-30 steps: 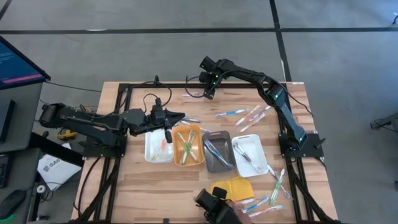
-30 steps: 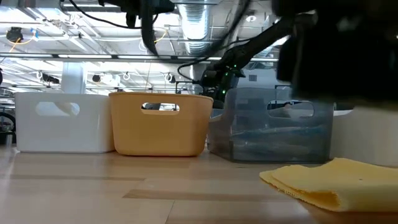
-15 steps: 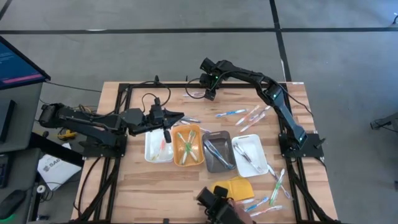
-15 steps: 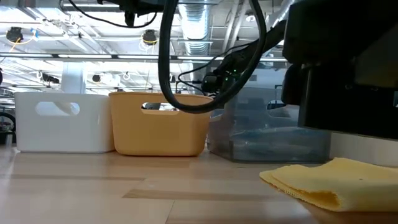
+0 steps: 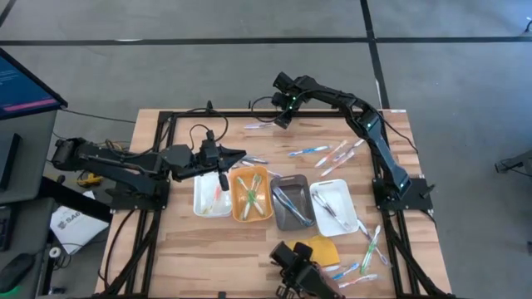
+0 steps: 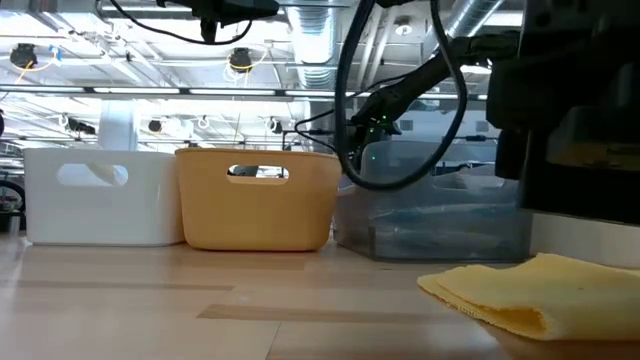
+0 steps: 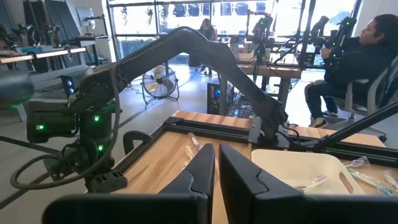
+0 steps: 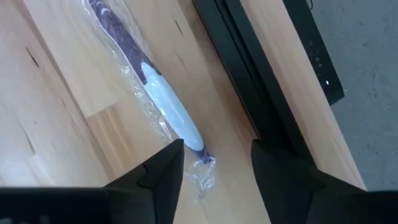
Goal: Pick & Place Toothbrushes
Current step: Put the purple toothbrush into the right white bin
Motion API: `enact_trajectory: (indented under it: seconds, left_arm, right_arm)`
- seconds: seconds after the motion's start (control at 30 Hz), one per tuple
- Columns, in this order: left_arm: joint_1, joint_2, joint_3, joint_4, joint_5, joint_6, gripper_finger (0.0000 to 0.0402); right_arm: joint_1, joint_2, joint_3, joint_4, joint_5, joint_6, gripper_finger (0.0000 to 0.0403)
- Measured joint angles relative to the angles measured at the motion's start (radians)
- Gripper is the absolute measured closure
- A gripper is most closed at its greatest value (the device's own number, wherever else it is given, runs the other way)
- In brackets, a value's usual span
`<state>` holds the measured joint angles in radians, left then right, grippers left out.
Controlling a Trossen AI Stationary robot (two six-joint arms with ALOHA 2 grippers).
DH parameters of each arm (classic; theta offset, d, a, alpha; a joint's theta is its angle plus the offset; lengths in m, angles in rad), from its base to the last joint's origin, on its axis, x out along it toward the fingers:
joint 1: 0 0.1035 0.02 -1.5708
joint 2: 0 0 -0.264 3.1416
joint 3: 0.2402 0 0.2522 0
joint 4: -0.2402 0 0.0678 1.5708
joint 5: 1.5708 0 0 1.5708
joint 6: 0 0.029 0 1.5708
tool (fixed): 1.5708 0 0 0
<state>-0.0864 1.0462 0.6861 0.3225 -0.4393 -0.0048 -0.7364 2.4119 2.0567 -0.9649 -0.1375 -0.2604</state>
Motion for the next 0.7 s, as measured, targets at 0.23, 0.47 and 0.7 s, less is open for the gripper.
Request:
enact_trajectory:
  seconds: [0.23, 0.47, 0.7]
  left_arm:
    - [0.0, 0.0, 0.0, 0.0, 0.0, 0.0, 0.0385]
    - [0.0, -0.007, 0.0, -0.002, 0.003, 0.0, 0.0385]
    - [0.0, -0.008, 0.001, 0.0, 0.011, 0.0, 0.0385]
  right_arm:
    - [0.011, 0.024, 0.013, -0.005, -0.013, 0.011, 0.0234]
    - [0.006, 0.092, 0.092, -0.161, 0.056, -0.027, 0.0247]
    - [0.028, 0.107, 0.132, -0.179, 0.106, -0.058, 0.0299]
